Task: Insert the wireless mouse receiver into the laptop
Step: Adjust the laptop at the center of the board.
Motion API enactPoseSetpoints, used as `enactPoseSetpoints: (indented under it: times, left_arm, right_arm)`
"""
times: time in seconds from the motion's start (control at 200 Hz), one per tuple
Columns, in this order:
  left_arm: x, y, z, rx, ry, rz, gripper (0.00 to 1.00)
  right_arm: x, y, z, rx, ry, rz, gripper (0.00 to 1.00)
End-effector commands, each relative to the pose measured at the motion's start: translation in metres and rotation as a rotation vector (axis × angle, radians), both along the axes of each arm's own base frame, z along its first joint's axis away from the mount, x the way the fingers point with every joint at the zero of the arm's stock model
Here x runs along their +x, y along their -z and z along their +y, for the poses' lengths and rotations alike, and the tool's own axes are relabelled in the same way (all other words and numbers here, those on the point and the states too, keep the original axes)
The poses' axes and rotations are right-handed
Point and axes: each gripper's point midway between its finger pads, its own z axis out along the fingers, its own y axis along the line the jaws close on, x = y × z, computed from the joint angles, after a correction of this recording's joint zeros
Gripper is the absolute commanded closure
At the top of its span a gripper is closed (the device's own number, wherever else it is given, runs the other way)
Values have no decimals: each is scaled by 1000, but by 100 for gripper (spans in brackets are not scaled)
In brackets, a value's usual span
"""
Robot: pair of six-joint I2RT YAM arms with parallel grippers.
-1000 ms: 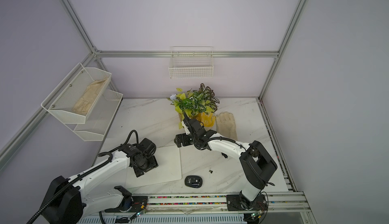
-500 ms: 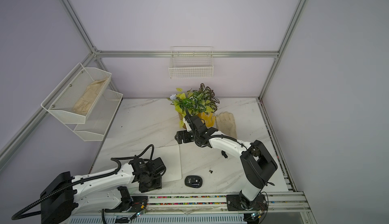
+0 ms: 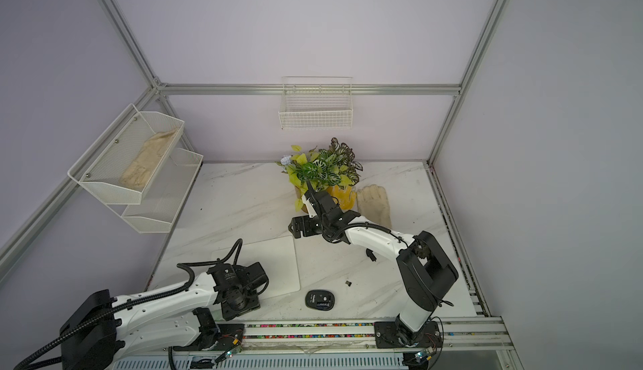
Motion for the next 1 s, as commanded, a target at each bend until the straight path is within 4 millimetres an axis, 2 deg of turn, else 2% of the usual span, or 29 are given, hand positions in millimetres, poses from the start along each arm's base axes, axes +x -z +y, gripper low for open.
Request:
enactPoseSetpoints:
  times: [0.0, 0.215, 0.42, 0.485, 0.565, 0.61, 0.72, 0.81, 0.89, 0.995]
  left_arm:
    - [28, 10, 14, 98, -32, -88, 39]
    - [52, 16, 16, 212, 72, -108, 39]
    - [76, 14, 17, 207, 103, -204, 38]
    - [89, 3, 12, 210, 129, -249, 32]
    - [102, -20, 9, 224, 132, -302, 10]
    - [110, -37, 10, 237, 111, -340, 0]
    - [126, -73, 22, 249, 40, -393, 0]
    - [138, -93, 37, 234, -35, -409, 0]
    - [144, -103, 54, 213, -134, -415, 0]
    - [141, -103, 80, 177, -328, -406, 0]
  right_arm:
    - [1, -8, -2, 10, -2, -19, 3]
    - [-1, -12, -4, 10, 2, -21, 3]
    - [-1, -12, -4, 9, -1, -16, 3]
    - [-2, -11, -4, 6, -2, -12, 3]
    - [-2, -11, -4, 6, -3, -14, 3]
    - [-2, -12, -4, 6, -3, -14, 3]
    - [-1, -12, -3, 8, -7, -16, 3]
    - [-1, -11, -1, 10, -17, -16, 3]
    - [0, -10, 1, 9, -24, -19, 3]
    - [1, -9, 2, 4, -33, -27, 3]
